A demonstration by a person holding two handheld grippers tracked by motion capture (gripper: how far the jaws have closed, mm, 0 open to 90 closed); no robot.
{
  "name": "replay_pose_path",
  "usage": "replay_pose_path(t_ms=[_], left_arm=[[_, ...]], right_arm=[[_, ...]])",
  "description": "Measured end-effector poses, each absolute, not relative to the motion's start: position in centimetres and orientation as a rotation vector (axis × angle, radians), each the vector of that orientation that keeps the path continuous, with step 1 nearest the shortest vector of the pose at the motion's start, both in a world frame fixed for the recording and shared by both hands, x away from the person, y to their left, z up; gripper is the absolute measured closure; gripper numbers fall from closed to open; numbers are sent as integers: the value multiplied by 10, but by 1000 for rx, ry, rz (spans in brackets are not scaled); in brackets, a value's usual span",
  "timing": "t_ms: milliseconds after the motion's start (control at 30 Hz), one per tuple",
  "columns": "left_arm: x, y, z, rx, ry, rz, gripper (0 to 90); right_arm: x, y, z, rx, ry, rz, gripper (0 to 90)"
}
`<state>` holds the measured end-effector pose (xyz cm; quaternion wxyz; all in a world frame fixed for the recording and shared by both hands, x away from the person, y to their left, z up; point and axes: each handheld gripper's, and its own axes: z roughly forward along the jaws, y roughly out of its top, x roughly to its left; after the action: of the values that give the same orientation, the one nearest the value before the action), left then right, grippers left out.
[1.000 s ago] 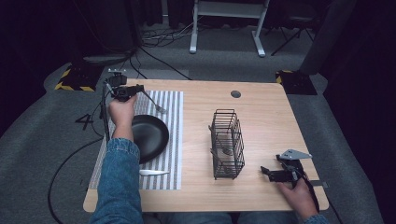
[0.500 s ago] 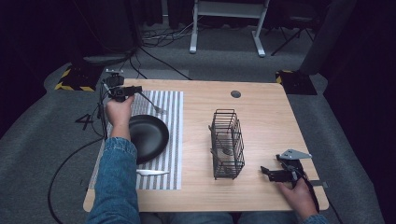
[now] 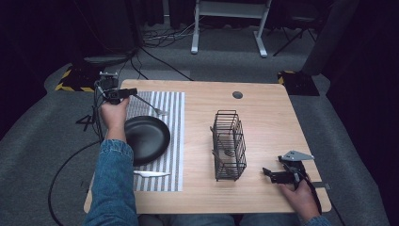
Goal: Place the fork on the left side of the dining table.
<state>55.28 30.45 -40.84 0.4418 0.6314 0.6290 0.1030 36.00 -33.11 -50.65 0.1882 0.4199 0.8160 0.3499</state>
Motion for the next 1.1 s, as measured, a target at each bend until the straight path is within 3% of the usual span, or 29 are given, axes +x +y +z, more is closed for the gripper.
replay_pose_path(t_ms=[900,1100], left_arm=[[556,318,-447,1585,1625,217,668],[559,318,-450,1593,1639,216,623]], right_arm=[[360,-331,-507,1181,2296,984,103],[360,-331,-507,1181,2296,984,103]])
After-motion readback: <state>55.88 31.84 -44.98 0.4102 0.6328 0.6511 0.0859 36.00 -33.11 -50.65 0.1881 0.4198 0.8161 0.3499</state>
